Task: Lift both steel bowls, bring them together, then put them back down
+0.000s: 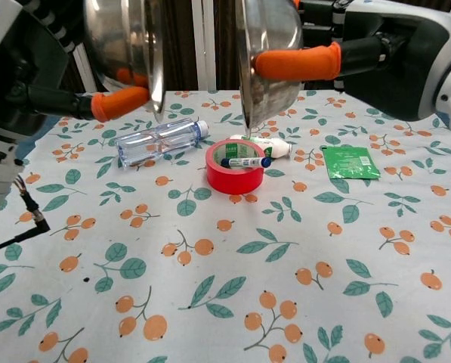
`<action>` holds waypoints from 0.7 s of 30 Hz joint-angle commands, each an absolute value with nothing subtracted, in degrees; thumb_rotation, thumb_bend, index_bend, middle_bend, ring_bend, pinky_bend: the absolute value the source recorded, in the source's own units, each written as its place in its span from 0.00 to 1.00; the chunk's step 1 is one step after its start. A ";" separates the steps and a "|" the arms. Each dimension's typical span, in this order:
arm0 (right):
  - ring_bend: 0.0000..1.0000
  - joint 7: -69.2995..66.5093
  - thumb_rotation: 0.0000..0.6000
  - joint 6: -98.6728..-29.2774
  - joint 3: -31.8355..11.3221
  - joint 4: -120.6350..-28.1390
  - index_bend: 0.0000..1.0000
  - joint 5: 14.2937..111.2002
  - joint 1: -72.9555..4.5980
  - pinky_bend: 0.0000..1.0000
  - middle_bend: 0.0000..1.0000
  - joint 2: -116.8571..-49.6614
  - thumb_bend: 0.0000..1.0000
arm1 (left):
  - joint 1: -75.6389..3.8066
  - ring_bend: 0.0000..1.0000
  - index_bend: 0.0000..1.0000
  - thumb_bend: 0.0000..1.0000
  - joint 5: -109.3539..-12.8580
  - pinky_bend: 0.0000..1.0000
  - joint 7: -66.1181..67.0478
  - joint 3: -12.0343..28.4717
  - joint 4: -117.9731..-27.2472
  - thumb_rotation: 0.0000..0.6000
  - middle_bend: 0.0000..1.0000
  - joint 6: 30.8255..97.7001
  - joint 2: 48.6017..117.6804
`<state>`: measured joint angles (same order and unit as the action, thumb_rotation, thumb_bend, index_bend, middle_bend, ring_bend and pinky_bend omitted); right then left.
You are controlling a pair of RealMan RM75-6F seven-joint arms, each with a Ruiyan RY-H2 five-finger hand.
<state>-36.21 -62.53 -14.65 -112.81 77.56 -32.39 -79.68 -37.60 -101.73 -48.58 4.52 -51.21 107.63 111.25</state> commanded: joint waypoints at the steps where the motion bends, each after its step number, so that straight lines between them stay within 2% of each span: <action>1: 0.46 -38.60 1.00 -62.17 -15.53 -112.61 0.46 77.44 -31.95 0.14 0.33 -78.05 0.17 | -36.50 0.20 0.24 0.00 -100.94 0.33 -48.73 4.31 -52.08 1.00 0.15 107.50 109.74; 21: 0.46 -36.15 1.00 -61.34 -14.15 -113.26 0.46 77.83 -33.00 0.14 0.33 -80.93 0.17 | -37.52 0.20 0.25 0.00 -101.20 0.33 -51.27 3.87 -46.01 1.00 0.16 105.83 116.56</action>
<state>-36.42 -61.43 -14.34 -113.32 77.88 -32.89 -80.60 -37.21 -100.98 -51.32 3.82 -46.22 105.75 115.92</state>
